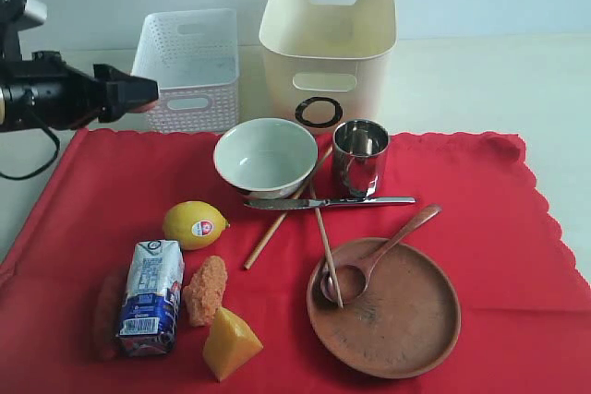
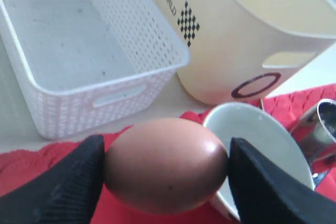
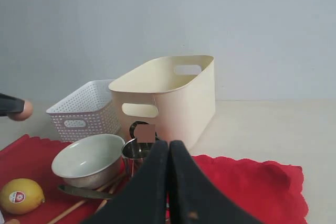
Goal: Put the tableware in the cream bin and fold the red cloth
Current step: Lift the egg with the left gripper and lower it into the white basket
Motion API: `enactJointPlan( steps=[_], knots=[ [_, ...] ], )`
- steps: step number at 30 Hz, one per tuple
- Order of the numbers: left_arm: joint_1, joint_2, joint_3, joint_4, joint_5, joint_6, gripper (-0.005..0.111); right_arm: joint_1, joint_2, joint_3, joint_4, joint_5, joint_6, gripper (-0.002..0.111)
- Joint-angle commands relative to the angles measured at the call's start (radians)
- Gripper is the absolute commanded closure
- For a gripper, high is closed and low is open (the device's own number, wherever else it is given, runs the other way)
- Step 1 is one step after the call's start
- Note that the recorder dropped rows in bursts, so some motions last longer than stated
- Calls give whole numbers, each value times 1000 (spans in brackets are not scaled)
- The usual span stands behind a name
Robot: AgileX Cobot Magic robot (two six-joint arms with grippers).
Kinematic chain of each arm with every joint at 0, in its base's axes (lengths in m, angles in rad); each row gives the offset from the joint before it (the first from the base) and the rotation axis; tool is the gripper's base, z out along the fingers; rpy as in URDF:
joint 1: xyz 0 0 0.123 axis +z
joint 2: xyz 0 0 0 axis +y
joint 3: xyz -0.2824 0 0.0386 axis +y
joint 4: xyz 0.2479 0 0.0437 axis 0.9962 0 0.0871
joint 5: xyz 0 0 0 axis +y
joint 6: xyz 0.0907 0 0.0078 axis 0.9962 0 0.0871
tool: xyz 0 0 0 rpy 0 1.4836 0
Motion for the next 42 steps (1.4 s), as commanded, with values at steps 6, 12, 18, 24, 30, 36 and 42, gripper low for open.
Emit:
enactJointPlan(
  steps=[6,12,18,24,30,36,42],
  knots=[
    [-36,-6,-132,-14,21,-44,107,2,-7,4,-1,-9,1,108],
    [-83,10,-198,-19,188,-36,107,2,-7,4,-1,-9,1,108],
    [-98,91,-263,-26,193,-34,107,2,-7,4,-1,-9,1,108],
    [-98,214,-336,-45,167,-34,107,2,-7,4,-1,-9,1,108],
    [-98,320,-444,-48,169,-5,107,2,-7,4,-1,-9,1,108],
    [-98,401,-515,-48,169,48,107,2,-7,4,-1,-9,1,108],
    [-98,437,-539,-48,176,53,107,2,-7,4,-1,-9,1,108]
  ],
)
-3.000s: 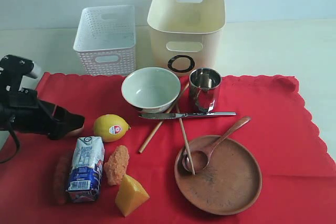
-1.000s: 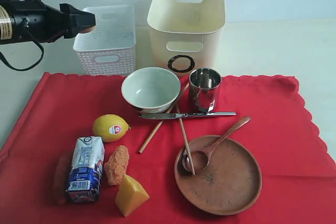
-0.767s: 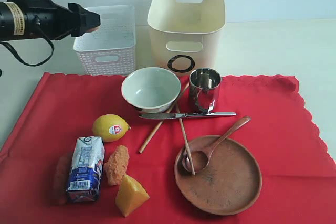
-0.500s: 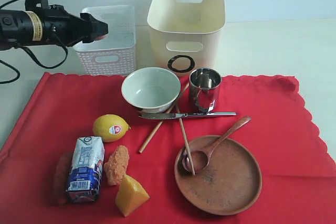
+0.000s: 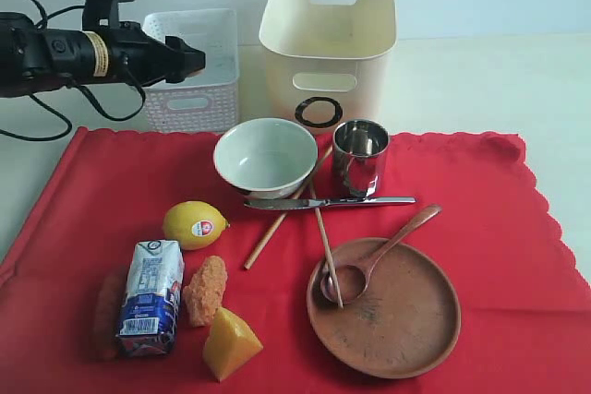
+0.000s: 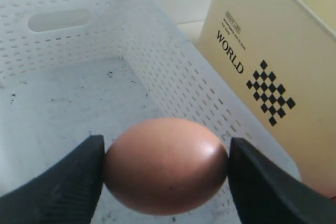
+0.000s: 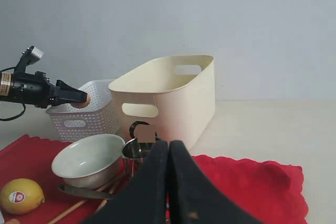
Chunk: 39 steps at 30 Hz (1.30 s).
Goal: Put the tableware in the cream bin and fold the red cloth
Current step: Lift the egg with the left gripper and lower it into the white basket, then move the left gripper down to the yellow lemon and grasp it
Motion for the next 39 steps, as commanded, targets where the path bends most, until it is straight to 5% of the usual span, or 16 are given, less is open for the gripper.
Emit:
enactJointPlan(
  steps=[1,6,14,19,28,33,39],
  knots=[
    [-5,15,-15,-13,-3,32,107,2,-7,4,-1,-9,1,108],
    [-5,15,-15,-13,-2,83,105,2,-7,4,-1,-9,1,108],
    [-5,15,-15,-13,-2,84,40,2,-7,4,-1,-9,1,108],
    [-5,13,-15,-13,-4,84,18,2,-7,4,-1,-9,1,108],
    [-3,-110,-15,152,-27,-110,25,2,-7,4,-1,-9,1,108],
    [-3,-192,-15,394,-172,-290,55,2,-7,4,-1,-9,1,108],
    [-3,-272,-15,648,-283,-516,106,2,-7,4,-1,16,1,108]
  ],
)
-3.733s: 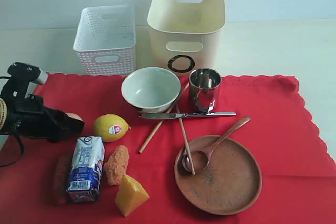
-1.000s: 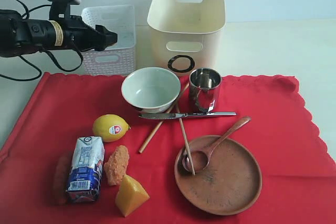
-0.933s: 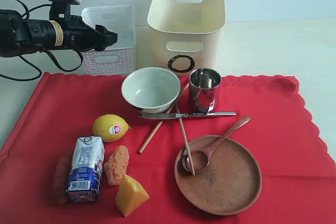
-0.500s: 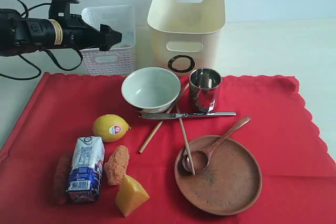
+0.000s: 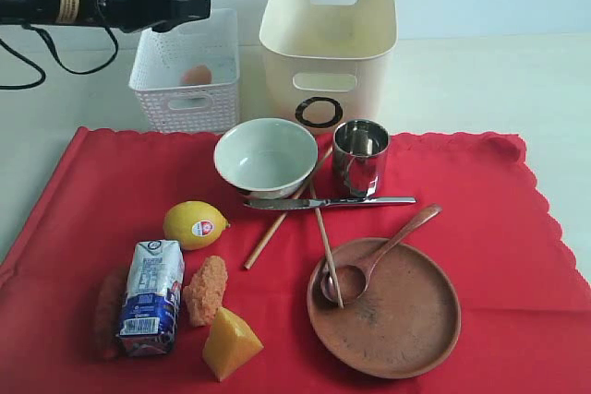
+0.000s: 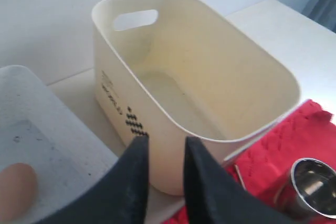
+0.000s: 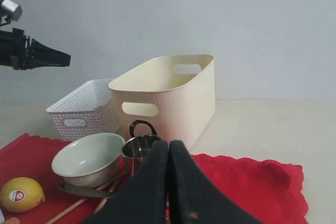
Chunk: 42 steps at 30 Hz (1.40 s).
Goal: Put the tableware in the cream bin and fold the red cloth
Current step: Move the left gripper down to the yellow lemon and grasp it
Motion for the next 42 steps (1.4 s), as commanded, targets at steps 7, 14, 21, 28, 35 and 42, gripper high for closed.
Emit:
enactJointPlan(
  steps=[7,14,21,28,35,42],
  knots=[
    [-3,-143,110,179,-147,-213,106,2,-7,4,-1,14,1,108],
    [6,-271,304,179,-106,-209,106,2,-7,4,-1,14,1,108],
    [6,-338,567,102,-121,-86,106,2,-7,4,-1,14,1,108],
    [6,-340,771,-53,-197,130,106,2,-7,4,-1,14,1,108],
    [6,-340,790,-51,-192,135,105,2,-7,4,-1,14,1,108],
    [6,-317,790,-133,37,173,63,2,-7,4,-1,14,1,108]
  ],
)
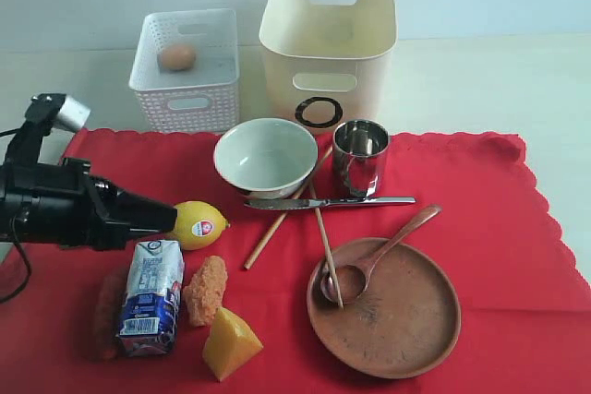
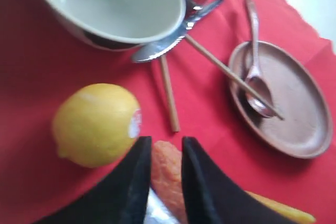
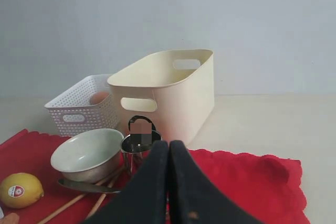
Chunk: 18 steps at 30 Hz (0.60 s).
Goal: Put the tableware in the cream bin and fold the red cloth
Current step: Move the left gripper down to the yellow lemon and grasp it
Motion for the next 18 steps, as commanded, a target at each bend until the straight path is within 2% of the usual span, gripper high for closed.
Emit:
enactJointPlan(
  steps=[1,7,10,18],
  knots=[
    [3,20,4,-90,115,53,56,2,-7,4,-3,-2,1,108],
    [3,30,-1,-173,63,199,15,2,-7,4,-3,-2,1,108],
    [3,30,-1,-200,39,292,1,2,-7,4,-3,-2,1,108],
    [3,30,-1,-200,35,442,1,2,-7,4,-3,-2,1,108]
  ],
)
